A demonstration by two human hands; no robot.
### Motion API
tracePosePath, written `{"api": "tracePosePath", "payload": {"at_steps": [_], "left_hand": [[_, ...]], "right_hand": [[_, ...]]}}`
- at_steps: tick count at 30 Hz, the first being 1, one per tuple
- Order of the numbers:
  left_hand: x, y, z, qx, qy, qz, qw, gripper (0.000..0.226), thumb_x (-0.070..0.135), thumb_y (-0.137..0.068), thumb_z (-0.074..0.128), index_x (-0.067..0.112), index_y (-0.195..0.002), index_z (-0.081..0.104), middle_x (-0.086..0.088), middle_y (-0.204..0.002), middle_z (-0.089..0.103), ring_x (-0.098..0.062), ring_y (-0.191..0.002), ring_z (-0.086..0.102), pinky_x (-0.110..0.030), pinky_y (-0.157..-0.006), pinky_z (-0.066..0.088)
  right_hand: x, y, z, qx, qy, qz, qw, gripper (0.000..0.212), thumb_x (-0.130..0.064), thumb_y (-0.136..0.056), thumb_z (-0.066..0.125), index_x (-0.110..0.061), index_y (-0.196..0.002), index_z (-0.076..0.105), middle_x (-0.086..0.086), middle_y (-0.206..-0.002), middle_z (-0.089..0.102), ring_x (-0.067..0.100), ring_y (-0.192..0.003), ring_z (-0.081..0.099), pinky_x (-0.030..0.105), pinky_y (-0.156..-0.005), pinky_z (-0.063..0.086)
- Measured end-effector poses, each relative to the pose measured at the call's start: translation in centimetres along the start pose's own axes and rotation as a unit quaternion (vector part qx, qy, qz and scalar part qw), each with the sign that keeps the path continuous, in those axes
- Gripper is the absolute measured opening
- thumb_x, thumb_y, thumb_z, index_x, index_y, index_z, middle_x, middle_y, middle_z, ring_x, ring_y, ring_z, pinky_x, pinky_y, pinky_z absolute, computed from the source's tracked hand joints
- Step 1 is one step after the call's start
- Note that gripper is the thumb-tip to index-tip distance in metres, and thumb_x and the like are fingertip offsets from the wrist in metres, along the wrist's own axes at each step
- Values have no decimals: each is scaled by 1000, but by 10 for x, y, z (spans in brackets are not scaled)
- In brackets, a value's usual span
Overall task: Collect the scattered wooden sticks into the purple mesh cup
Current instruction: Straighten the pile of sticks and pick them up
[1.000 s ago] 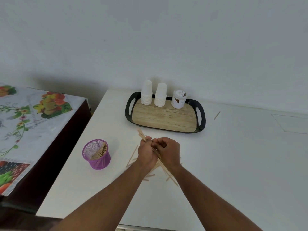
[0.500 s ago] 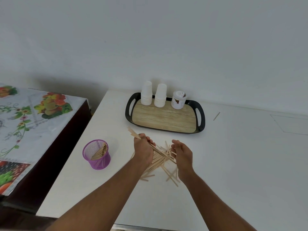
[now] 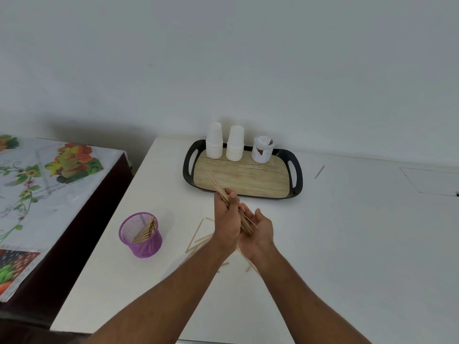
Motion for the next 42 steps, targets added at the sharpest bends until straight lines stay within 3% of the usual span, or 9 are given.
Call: {"api": "tracePosePath", "payload": {"at_steps": [4,13,16,19,24,28,31,35,42], "left_hand": [[-1,-2,0,-5,-30,11,999,6,21,-109,48,18,-104,51,3,-71,55,-18,-68,54,-37,-72,54],[-2,1,-2,-25,-90,62,994,35,20,-105,51,45,-130,52,-1,-83,57,-18,-83,58,-44,-98,57],[-15,3,6,-28,-76,18,997,43,16,-107,51,42,-141,48,-2,-73,52,-14,-77,61,-47,-102,54],[-23,9,12,-41,-40,-18,998,25,13,-108,48,26,-117,68,-6,-63,46,-10,-63,61,-55,-106,51],[-20,10,9,-56,-87,-49,993,26,31,-104,57,8,-96,63,-3,-60,51,-14,-77,62,-51,-107,51],[-10,12,11,-67,-128,-7,989,35,43,-100,58,12,-85,65,7,-64,64,-8,-71,63,-39,-90,58],[-5,9,1,-62,-142,13,988,32,41,-101,60,20,-82,75,8,-60,64,0,-52,56,-19,-55,48],[-8,3,-18,-2,-203,36,978,55,30,-98,67,24,-55,36,12,-46,29,-6,-41,24,-21,-43,27],[-17,0,-16,-35,-269,76,960,67,20,-96,69,26,-40,33,12,-40,25,-6,-38,21,-20,-42,25]], "right_hand": [[3,4,4,-26,-4,16,1000,70,-54,-108,32,1,-142,57,23,-142,61,37,-137,56,48,-121,38],[7,2,21,-77,18,27,996,71,-56,-109,28,2,-127,64,24,-140,62,35,-131,60,45,-117,41],[6,-4,13,-29,24,0,999,70,-52,-110,31,2,-108,75,21,-123,73,32,-114,72,43,-106,49],[0,-8,9,-13,0,-9,1000,80,-53,-111,30,-3,-71,78,12,-81,78,25,-82,80,40,-81,52],[-6,-10,10,-21,59,7,998,91,-74,-101,21,-2,-129,67,13,-121,73,30,-118,69,44,-100,51],[-20,-2,13,-14,219,-51,974,86,-71,-103,19,-6,-132,66,16,-128,72,33,-128,63,49,-117,42],[-43,10,29,2,356,-164,920,71,-63,-106,25,-10,-120,71,11,-116,77,26,-123,67,49,-105,50],[-67,41,81,-111,468,-330,812,57,-61,-105,32,-19,-111,70,2,-116,75,17,-115,68,45,-102,52],[-78,88,154,-198,654,-555,474,62,-63,-103,27,-21,-141,53,-9,-139,59,7,-128,55,25,-100,47]]}}
Point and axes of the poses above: each hand's wrist, its own y-axis away from the middle knuckle, its own z-axis out of the palm, x = y × z, the point moved 6 cm from there along -y, towards the middle knuckle
